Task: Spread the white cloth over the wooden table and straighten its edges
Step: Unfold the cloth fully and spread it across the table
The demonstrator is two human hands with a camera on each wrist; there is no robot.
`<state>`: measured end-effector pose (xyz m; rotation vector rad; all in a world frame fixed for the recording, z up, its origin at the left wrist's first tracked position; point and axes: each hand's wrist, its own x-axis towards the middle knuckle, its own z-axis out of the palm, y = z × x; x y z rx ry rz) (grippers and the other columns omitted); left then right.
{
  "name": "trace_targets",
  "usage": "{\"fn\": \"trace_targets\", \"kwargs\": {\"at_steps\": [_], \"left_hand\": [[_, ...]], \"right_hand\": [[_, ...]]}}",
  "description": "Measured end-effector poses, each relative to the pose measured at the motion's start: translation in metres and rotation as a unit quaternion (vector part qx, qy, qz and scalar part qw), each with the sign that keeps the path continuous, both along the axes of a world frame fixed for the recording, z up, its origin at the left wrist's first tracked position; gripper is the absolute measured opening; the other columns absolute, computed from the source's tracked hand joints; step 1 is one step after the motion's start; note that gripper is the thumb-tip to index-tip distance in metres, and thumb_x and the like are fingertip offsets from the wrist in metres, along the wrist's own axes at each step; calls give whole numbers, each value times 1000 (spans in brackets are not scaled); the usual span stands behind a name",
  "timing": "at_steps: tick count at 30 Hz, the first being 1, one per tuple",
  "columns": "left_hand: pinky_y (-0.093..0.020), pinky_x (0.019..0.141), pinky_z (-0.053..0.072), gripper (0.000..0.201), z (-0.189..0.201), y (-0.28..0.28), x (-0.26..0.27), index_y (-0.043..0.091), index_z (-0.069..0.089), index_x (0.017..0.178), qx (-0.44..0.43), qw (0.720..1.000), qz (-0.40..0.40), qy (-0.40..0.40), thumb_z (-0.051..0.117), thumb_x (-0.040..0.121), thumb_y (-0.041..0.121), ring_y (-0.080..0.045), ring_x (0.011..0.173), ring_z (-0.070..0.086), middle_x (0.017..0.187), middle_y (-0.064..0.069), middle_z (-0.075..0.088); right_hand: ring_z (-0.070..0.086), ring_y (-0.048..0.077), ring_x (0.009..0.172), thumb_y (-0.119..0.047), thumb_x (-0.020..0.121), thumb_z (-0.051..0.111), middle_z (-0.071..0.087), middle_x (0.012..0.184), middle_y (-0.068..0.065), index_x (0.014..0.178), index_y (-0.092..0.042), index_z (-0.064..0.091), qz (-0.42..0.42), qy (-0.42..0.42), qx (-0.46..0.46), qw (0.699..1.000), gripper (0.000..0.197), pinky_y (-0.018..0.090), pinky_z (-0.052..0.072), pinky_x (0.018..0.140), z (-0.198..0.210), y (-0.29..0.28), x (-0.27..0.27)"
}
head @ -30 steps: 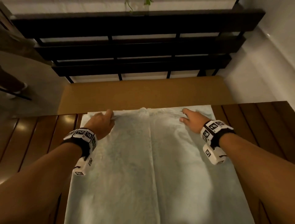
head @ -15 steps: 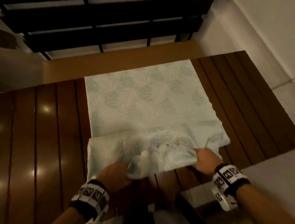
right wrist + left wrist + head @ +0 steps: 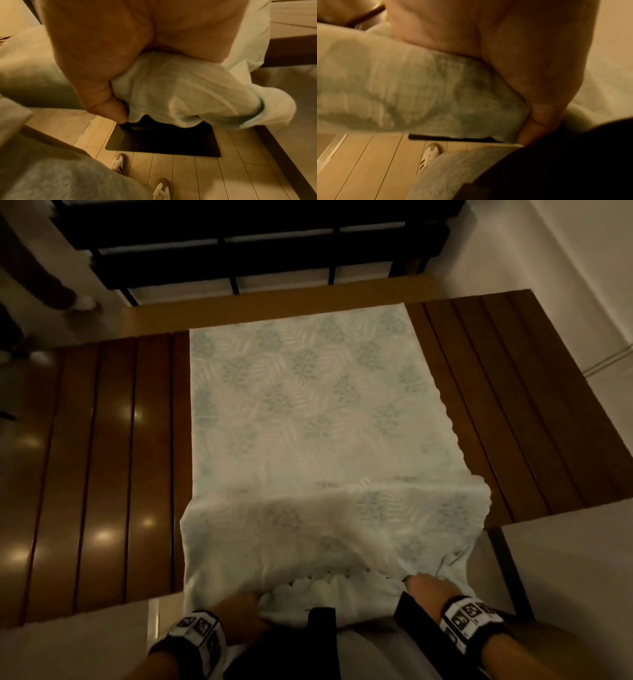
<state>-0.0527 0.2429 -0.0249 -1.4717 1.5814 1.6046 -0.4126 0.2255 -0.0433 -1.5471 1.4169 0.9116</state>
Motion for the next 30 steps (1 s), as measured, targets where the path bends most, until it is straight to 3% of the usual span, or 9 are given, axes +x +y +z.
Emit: {"fn": "trace_targets", "kwargs": {"at_steps": [2,5,7,11,13,20,24,27,30], "left_hand": [[-16,115,18,59,-6,16,-18,77,27,124,18,1000,17,14,63,80,62,-5,139,30,148,13,36],[-19,115,14,121,-44,52,-40,22,27,151,52,998,39,9,47,55,93,-13,143,28,154,0,32],[-24,119,12,137,-68,75,-52,14,25,152,43,999,31,-9,33,45,99,-18,146,24,158,-8,27],[-27,121,2,119,-89,101,-69,29,20,153,0,1000,18,-13,18,57,99,-19,149,13,162,-2,13],[-25,120,11,104,-88,105,-68,27,28,152,-17,998,17,-54,41,69,88,-19,144,24,160,-4,21],[-27,77,53,12,3,31,-24,31,62,95,-160,953,232,-116,56,93,42,-8,80,63,90,8,66],[-33,61,49,20,31,-12,32,17,60,87,-289,835,429,-188,56,94,35,-23,68,63,75,-5,65],[-33,58,48,35,10,-36,54,5,62,92,-260,836,428,-225,61,89,40,-28,62,60,73,-11,64],[-32,60,44,33,0,-49,55,3,61,95,-251,848,414,-217,61,91,36,-25,64,57,75,-9,62]], "right_hand": [[62,27,108,-37,93,46,63,115,8,91,-22,56,3,-5,25,1000,18,34,47,94,-12,4,-13],[61,29,111,-44,89,48,64,120,7,92,-27,56,16,-30,75,997,19,38,48,96,-32,13,-33],[63,27,109,-55,81,48,65,121,5,90,-33,57,24,-31,90,995,26,37,50,94,-45,23,-44],[63,23,114,-74,81,43,65,126,-2,121,-33,59,42,-41,35,998,60,36,49,97,-94,50,-68],[62,23,114,-80,79,42,65,125,-4,123,-33,57,52,-59,41,996,66,34,48,96,-87,46,-62],[66,12,85,-42,86,62,71,91,-7,91,-30,69,-82,-177,-65,979,15,32,55,79,-1,-27,-48],[64,16,76,-31,91,64,69,82,-4,86,-28,67,-291,-166,-312,889,6,29,48,64,51,-87,-83],[58,24,76,-31,93,62,64,89,7,101,-15,62,-387,-48,-397,831,17,29,41,65,49,-117,-108],[57,26,72,-35,92,62,66,92,12,101,-13,58,-402,13,-356,843,24,31,44,65,28,-122,-111]]}}
